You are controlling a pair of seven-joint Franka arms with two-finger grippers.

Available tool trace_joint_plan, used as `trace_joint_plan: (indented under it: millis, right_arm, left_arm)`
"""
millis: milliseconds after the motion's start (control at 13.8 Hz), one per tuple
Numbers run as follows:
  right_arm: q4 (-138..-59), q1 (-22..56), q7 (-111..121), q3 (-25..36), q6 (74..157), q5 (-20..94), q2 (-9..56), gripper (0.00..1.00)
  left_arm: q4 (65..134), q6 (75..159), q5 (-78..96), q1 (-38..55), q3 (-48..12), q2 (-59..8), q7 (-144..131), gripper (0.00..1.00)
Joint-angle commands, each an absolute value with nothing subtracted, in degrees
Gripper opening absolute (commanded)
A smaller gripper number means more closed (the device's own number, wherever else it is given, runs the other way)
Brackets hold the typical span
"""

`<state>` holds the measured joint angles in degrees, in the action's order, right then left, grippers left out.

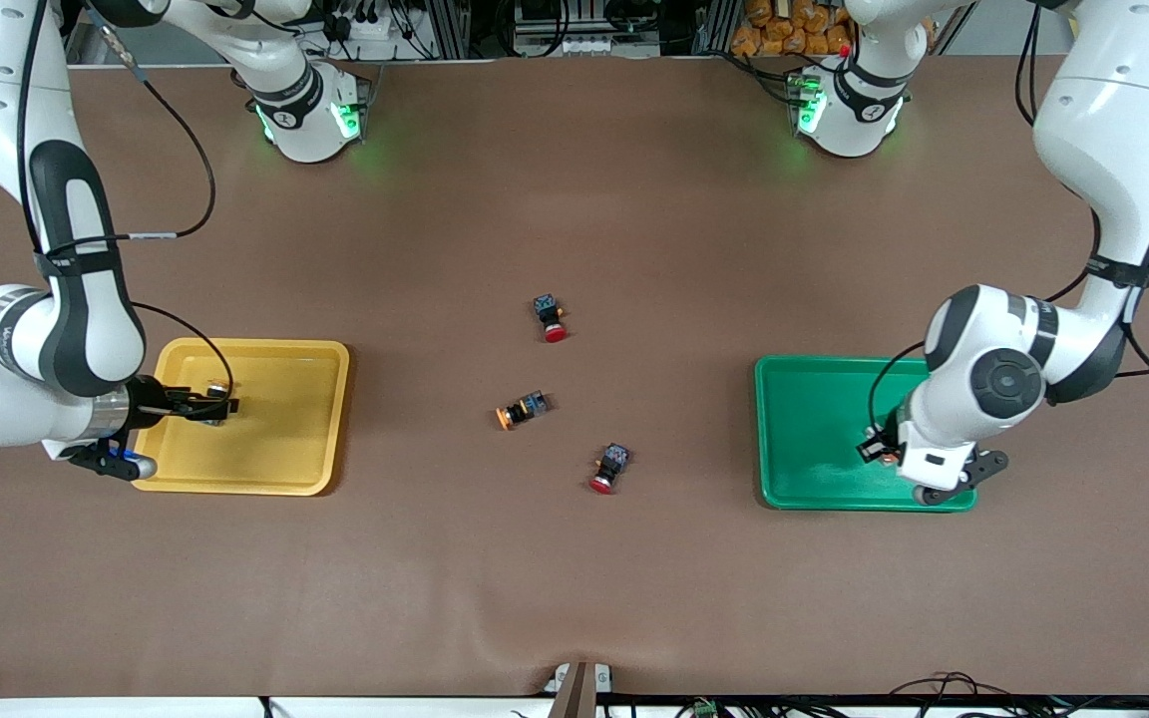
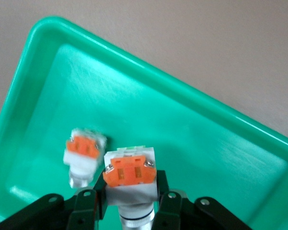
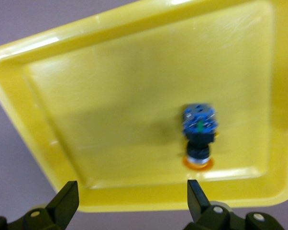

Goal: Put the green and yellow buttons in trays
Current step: 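Open the right gripper over the yellow tray while the left gripper lowers button, then grasp a second blue button with the right gripper while the left gripper opens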

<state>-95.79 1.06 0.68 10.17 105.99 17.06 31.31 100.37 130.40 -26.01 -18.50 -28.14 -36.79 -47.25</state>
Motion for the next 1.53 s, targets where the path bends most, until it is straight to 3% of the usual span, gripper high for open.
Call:
trace_joint_plan:
  millis: [0, 509, 727, 1018, 1309, 1382, 1455]
  right_arm:
    - [-96.5, 4.4, -7.6, 10.1, 103.9, 18.3, 28.0, 1.00]
    - [-96.3, 20.0, -36.6, 10.0, 105.3, 21.4, 26.1, 1.00]
    - [-96.2, 26.9, -51.0, 10.0, 110.2, 21.4, 26.7, 1.00]
    - [-96.2, 34.7, -66.0, 10.0, 122.8, 21.4, 30.3, 1.00]
    - [-92.8, 39.7, -78.4, 10.0, 127.9, 21.1, 35.8, 1.00]
    - [-91.3, 40.9, -81.4, 10.1, 129.4, 20.9, 37.6, 1.00]
    - [-90.1, 41.0, -83.4, 10.1, 131.4, 20.7, 38.9, 1.00]
  left_arm:
    - [101.4, 132.5, -27.7, -19.4, -29.0, -37.1, -46.4, 0.00]
    - [102.4, 133.3, -27.6, -18.2, -29.4, -37.8, -47.1, 0.00]
    - [104.4, 135.6, -27.6, -18.2, -30.7, -37.8, -47.3, 0.00]
    - [106.6, 139.8, -27.6, -17.8, -31.6, -38.1, -47.5, 0.00]
    - [108.1, 141.5, -27.5, -16.0, -31.7, -37.9, -47.6, 0.00]
    - [108.1, 141.5, -27.5, -16.0, -31.7, -37.9, -47.5, 0.05]
    - [108.0, 141.5, -27.5, -16.1, -31.7, -37.9, -47.4, 0.36]
